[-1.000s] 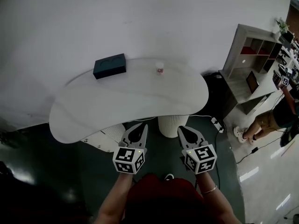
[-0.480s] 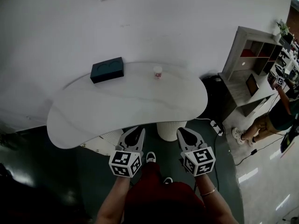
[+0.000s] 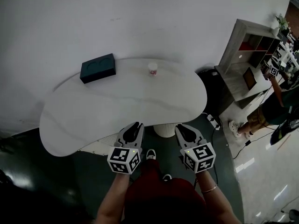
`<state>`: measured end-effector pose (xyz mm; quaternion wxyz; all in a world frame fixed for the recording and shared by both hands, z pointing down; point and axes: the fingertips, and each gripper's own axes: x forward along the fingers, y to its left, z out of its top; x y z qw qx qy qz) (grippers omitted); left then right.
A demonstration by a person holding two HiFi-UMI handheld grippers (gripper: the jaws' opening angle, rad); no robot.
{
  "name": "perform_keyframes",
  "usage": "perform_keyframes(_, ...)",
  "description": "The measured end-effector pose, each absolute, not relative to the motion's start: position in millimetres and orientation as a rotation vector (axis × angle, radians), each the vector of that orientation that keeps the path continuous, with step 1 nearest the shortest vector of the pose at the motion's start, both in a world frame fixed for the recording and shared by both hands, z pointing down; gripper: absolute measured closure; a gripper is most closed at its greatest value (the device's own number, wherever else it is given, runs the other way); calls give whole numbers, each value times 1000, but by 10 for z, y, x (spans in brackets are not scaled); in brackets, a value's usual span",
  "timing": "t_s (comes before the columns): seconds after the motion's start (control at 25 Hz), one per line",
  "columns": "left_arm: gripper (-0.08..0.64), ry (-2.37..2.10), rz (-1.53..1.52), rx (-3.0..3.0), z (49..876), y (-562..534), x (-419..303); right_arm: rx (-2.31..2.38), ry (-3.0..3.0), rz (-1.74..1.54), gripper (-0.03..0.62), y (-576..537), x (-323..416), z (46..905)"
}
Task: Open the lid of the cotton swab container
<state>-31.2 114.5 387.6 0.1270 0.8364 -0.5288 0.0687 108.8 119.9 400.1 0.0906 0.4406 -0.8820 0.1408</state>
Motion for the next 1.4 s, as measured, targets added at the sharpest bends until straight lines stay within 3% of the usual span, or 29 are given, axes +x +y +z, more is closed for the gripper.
perform_keyframes(0.16, 525, -1515, 207, 2431, 3937, 949, -351, 1312, -2610, 430, 561, 1033, 1034, 4049)
perform_keyframes(0.28, 521, -1499, 209, 2428, 3979, 792, -397, 1299, -2598, 441, 502, 904, 977, 4098)
perform_keyframes(1.4, 333, -1270, 319, 2469, 4212, -622, -714, 1390, -2469, 519, 459, -334, 659, 4235)
